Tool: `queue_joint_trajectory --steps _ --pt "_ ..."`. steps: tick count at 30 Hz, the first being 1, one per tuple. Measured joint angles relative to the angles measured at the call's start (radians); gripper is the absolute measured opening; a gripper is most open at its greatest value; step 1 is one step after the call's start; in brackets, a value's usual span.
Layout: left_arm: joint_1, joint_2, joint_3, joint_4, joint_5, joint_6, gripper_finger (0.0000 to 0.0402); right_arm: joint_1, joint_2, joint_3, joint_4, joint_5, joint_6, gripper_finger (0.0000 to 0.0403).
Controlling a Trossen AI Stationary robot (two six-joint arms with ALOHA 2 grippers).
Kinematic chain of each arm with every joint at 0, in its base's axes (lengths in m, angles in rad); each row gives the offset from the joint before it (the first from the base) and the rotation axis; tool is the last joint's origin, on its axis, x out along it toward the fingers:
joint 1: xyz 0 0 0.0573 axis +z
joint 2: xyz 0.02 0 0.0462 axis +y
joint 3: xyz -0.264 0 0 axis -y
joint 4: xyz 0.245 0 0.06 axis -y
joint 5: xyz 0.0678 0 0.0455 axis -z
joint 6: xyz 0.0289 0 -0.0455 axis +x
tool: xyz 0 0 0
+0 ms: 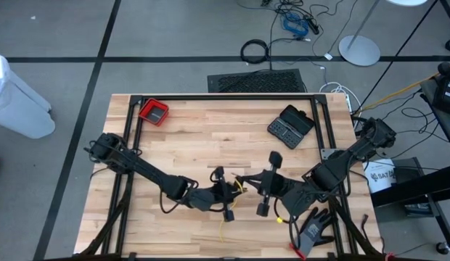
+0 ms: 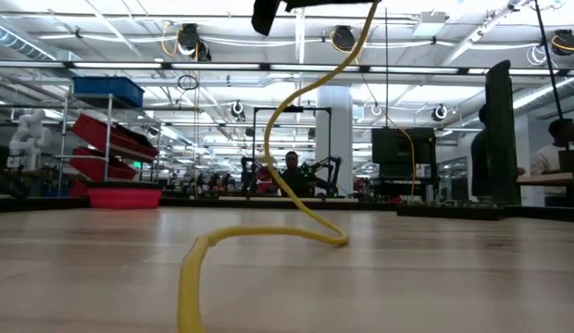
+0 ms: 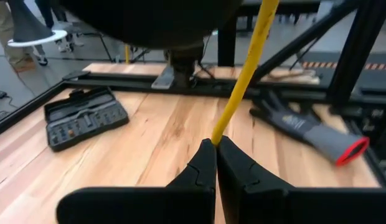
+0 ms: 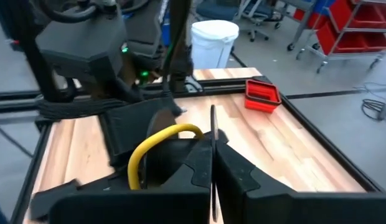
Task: Coil cords
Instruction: Coil the yellow cable wire onto the spool
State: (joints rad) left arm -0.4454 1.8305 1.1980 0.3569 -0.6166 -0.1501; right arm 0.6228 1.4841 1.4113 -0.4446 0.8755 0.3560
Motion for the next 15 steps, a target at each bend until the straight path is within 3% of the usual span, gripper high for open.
queue_joint_trajectory --steps 15 --pt "0.020 0.001 -0.001 0.119 0.049 0.001 0.0001 -0.026 0.019 0.001 -0.004 0.038 0.022 0.0000"
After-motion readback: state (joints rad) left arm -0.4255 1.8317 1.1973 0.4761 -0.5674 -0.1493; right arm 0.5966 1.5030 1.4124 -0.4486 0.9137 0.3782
